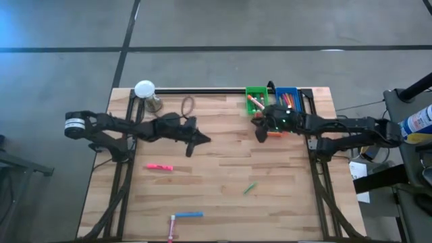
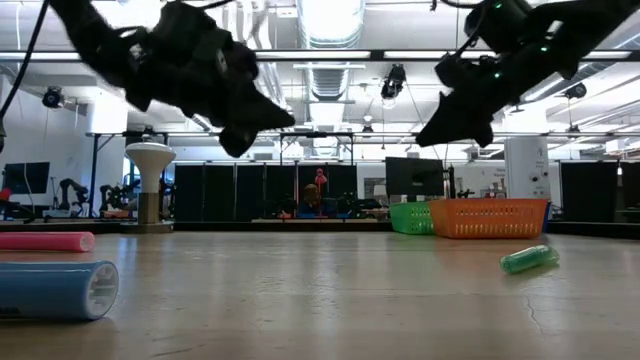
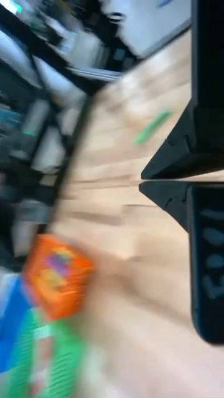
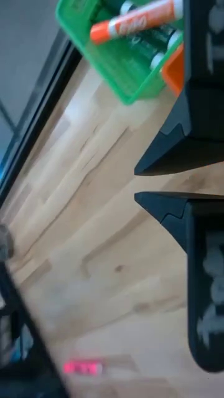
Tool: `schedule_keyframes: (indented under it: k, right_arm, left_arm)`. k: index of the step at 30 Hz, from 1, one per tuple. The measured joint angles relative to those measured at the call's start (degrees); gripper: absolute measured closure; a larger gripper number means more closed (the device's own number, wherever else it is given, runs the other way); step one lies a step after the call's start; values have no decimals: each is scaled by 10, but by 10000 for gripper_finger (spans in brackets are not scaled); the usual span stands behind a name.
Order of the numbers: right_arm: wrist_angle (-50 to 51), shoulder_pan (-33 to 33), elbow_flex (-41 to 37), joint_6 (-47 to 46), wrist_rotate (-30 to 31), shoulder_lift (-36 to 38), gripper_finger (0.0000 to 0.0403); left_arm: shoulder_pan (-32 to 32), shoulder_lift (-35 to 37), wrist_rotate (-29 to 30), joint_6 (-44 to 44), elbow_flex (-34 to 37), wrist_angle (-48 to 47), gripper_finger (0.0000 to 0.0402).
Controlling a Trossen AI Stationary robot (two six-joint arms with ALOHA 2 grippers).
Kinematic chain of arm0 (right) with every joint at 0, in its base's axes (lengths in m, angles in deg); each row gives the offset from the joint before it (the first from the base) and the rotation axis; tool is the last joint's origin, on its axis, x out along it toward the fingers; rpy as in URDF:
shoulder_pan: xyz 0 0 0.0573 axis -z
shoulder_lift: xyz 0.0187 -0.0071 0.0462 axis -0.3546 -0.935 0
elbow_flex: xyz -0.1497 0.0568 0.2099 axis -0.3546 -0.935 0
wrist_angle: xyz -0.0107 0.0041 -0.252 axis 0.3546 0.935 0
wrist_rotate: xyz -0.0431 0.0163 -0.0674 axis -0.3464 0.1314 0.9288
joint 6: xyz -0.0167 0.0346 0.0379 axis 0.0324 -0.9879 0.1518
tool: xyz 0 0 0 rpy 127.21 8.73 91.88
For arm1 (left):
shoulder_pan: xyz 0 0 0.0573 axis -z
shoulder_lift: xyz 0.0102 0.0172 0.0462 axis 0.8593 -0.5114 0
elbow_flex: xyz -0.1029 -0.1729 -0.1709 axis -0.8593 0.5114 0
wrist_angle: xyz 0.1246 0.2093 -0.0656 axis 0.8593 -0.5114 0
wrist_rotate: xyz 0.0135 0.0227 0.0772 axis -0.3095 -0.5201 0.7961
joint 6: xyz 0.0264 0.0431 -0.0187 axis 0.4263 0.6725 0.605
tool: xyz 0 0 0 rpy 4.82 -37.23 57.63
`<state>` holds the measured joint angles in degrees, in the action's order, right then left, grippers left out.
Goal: Pick & Place Markers
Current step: Put the pink highlighter pen into the orange bin
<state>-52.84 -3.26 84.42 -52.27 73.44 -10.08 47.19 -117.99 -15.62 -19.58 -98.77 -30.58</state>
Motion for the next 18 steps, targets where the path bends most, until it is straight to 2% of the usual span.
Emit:
schedule_keyframes:
  k: [5, 8, 12, 18]
  right_arm:
    - [-27, -19, -32, 3, 1, 33, 355]
    - [-28, -23, -40, 9, 7, 43, 355]
    - [-29, -23, -41, 22, 15, 46, 355]
    - [-29, -23, -41, 35, 15, 42, 355]
  left_arm:
    - [35, -12, 9, 21, -115, -322, 354]
    - [74, -27, 55, 65, -178, -490, 327]
    - [126, -33, 117, 93, -231, -581, 307]
    - [167, -33, 124, 37, -263, -624, 309]
